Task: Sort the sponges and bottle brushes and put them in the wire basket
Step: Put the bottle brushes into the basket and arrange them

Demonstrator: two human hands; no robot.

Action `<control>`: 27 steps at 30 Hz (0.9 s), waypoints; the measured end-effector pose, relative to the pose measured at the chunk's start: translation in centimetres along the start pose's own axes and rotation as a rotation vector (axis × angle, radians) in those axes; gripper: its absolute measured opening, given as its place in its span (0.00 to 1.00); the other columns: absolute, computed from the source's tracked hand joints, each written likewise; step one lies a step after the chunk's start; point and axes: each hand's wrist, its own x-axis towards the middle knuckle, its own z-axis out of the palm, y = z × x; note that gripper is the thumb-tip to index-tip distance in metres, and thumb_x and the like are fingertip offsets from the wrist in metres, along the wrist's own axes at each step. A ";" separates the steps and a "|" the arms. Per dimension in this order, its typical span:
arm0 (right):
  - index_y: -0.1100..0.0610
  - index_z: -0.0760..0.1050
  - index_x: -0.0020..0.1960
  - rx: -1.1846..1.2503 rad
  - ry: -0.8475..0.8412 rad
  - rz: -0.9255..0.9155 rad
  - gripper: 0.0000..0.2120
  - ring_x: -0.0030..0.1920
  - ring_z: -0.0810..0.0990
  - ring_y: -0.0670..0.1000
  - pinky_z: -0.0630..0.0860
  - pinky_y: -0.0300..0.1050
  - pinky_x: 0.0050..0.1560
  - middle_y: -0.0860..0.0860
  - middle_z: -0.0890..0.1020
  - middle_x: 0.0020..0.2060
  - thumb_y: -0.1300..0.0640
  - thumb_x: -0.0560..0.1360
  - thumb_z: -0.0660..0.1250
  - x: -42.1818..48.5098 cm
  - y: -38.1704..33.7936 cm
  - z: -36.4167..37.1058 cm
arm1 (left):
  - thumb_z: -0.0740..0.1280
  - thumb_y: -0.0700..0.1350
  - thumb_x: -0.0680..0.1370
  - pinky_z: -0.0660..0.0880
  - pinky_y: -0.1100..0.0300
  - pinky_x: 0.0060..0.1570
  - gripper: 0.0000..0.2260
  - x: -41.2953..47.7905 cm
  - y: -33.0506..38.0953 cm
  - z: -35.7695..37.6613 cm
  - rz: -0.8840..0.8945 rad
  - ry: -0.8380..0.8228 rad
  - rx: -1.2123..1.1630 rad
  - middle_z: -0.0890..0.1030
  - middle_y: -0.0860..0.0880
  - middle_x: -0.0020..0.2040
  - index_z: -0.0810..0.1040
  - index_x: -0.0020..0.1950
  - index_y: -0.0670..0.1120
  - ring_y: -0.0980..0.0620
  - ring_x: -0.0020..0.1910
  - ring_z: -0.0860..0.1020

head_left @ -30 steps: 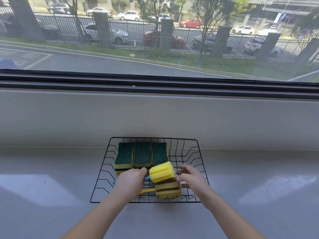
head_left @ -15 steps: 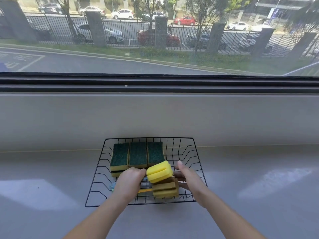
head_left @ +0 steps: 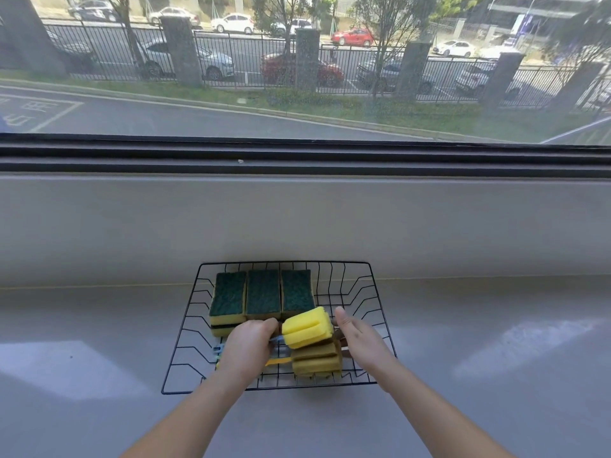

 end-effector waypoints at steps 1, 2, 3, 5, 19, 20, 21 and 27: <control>0.52 0.79 0.62 -0.010 0.002 -0.012 0.40 0.58 0.82 0.54 0.77 0.60 0.64 0.52 0.85 0.55 0.24 0.71 0.50 0.0 0.2 0.0 | 0.68 0.42 0.74 0.70 0.53 0.38 0.04 0.0 0.0 -0.1 0.012 0.001 -0.016 0.81 0.48 0.41 0.74 0.42 0.48 0.45 0.43 0.78; 0.52 0.79 0.63 -0.002 0.007 -0.017 0.40 0.58 0.82 0.54 0.78 0.60 0.64 0.53 0.85 0.55 0.24 0.71 0.50 0.0 0.4 0.0 | 0.68 0.44 0.75 0.72 0.53 0.40 0.02 -0.1 0.0 -0.3 0.032 0.010 -0.015 0.81 0.49 0.42 0.76 0.44 0.48 0.46 0.45 0.78; 0.52 0.78 0.64 0.024 0.014 -0.011 0.40 0.58 0.82 0.54 0.78 0.60 0.64 0.53 0.84 0.55 0.24 0.70 0.51 0.0 0.5 -0.1 | 0.68 0.46 0.76 0.73 0.53 0.41 0.02 -0.1 0.0 -0.5 0.053 0.023 -0.006 0.81 0.49 0.43 0.79 0.45 0.48 0.47 0.46 0.78; 0.52 0.78 0.63 0.067 0.029 -0.001 0.39 0.58 0.82 0.52 0.79 0.59 0.63 0.53 0.84 0.55 0.24 0.69 0.52 0.0 0.8 -0.3 | 0.67 0.47 0.77 0.73 0.52 0.40 0.05 -0.3 -0.3 -0.8 0.078 0.066 0.002 0.80 0.49 0.43 0.81 0.47 0.47 0.47 0.45 0.78; 0.53 0.81 0.54 0.163 0.034 -0.056 0.30 0.55 0.84 0.55 0.82 0.53 0.59 0.57 0.85 0.52 0.30 0.73 0.57 -1.3 2.4 -0.3 | 0.68 0.43 0.76 0.71 0.54 0.32 0.04 -0.8 -0.4 -0.6 0.122 0.016 0.154 0.79 0.47 0.38 0.79 0.42 0.46 0.45 0.41 0.77; 0.53 0.81 0.53 0.160 0.035 -0.061 0.29 0.54 0.84 0.54 0.82 0.53 0.59 0.56 0.86 0.52 0.30 0.73 0.56 -1.3 2.4 -0.3 | 0.68 0.44 0.76 0.73 0.53 0.33 0.04 -0.8 -0.5 -0.6 0.124 0.024 0.149 0.80 0.48 0.38 0.80 0.42 0.46 0.45 0.41 0.77; 0.52 0.81 0.53 0.158 0.033 -0.061 0.29 0.53 0.85 0.53 0.81 0.54 0.60 0.54 0.86 0.51 0.30 0.73 0.56 -1.3 2.4 -0.2 | 0.68 0.45 0.77 0.74 0.53 0.34 0.04 -0.9 -0.6 -0.7 0.122 0.033 0.140 0.80 0.48 0.39 0.80 0.44 0.47 0.45 0.42 0.77; 0.50 0.82 0.49 0.144 0.010 -0.071 0.27 0.50 0.86 0.49 0.82 0.52 0.58 0.51 0.88 0.48 0.29 0.73 0.57 -1.4 2.3 -0.2 | 0.65 0.50 0.79 0.72 0.53 0.39 0.07 -0.5 -0.3 -0.7 0.116 -0.013 0.155 0.79 0.50 0.44 0.79 0.48 0.48 0.47 0.48 0.77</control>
